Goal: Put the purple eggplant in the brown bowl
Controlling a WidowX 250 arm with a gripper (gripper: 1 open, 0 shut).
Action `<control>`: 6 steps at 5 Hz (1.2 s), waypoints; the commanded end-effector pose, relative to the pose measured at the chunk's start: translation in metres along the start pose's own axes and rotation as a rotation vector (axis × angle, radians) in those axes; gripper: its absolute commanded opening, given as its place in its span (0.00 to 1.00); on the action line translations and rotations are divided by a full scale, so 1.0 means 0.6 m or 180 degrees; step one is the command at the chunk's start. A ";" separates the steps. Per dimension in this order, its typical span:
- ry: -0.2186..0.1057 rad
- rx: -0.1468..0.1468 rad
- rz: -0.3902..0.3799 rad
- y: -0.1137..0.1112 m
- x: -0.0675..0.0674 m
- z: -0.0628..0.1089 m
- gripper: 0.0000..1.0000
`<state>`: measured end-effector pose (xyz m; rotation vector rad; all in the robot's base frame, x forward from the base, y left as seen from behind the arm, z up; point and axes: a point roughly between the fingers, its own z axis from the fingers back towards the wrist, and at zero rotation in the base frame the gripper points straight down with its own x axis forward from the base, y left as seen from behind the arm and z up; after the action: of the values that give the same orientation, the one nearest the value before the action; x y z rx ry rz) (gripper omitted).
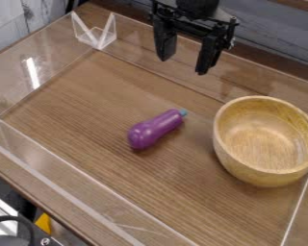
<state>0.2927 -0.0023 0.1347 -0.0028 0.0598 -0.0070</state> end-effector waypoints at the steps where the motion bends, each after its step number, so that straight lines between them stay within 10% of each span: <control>1: 0.0048 -0.0016 0.0031 0.002 -0.008 -0.006 1.00; 3: 0.0017 -0.0084 -0.0102 0.049 -0.041 -0.037 1.00; 4: -0.0023 -0.0079 -0.0267 0.073 -0.053 -0.046 0.00; 5: -0.0067 -0.0084 -0.0213 0.072 -0.054 -0.064 0.00; 6: -0.0079 -0.0106 -0.0118 0.071 -0.053 -0.080 1.00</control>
<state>0.2562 0.0381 0.0810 -0.0453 0.0643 -0.0545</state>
